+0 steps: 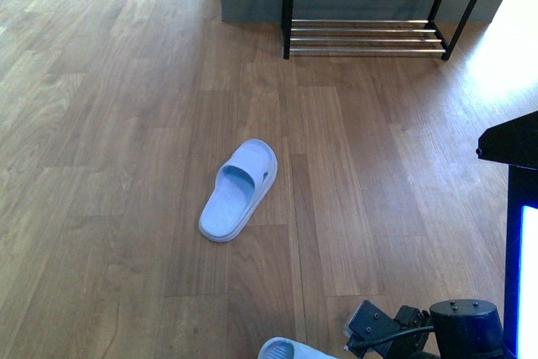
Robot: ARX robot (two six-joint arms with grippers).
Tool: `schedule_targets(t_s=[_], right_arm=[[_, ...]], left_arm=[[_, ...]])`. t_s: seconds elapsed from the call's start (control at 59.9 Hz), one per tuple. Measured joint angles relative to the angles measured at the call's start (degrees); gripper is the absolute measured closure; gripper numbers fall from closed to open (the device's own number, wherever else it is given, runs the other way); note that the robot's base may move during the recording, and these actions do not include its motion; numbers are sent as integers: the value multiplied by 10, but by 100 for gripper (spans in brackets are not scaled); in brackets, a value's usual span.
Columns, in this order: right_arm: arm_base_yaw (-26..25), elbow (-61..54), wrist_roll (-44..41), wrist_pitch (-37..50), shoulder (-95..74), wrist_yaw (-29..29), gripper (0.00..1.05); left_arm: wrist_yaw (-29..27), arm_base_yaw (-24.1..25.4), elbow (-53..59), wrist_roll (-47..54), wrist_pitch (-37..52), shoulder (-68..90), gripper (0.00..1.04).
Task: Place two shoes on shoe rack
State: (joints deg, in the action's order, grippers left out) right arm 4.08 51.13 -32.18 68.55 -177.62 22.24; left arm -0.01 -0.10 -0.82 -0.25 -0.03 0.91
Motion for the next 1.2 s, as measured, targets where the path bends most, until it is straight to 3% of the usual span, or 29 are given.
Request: schedule_targets(t_s=[0.534, 0.667, 0.901, 1.018, 1.201], right_arm=[[0, 12, 62, -14, 6, 27, 102], [-3, -5, 109, 11, 24, 5, 103], [-53, -107, 246, 64, 173, -114, 103], [-105, -186, 285, 33, 314, -177, 103], [-179, -290, 307, -71, 560, -197, 103]], left_arm=[[0, 0, 0, 0, 0, 0, 9], [0, 0, 0, 0, 0, 0, 9], [0, 0, 0, 0, 0, 0, 9], [0, 0, 0, 0, 0, 0, 9], [0, 0, 0, 0, 0, 0, 9]])
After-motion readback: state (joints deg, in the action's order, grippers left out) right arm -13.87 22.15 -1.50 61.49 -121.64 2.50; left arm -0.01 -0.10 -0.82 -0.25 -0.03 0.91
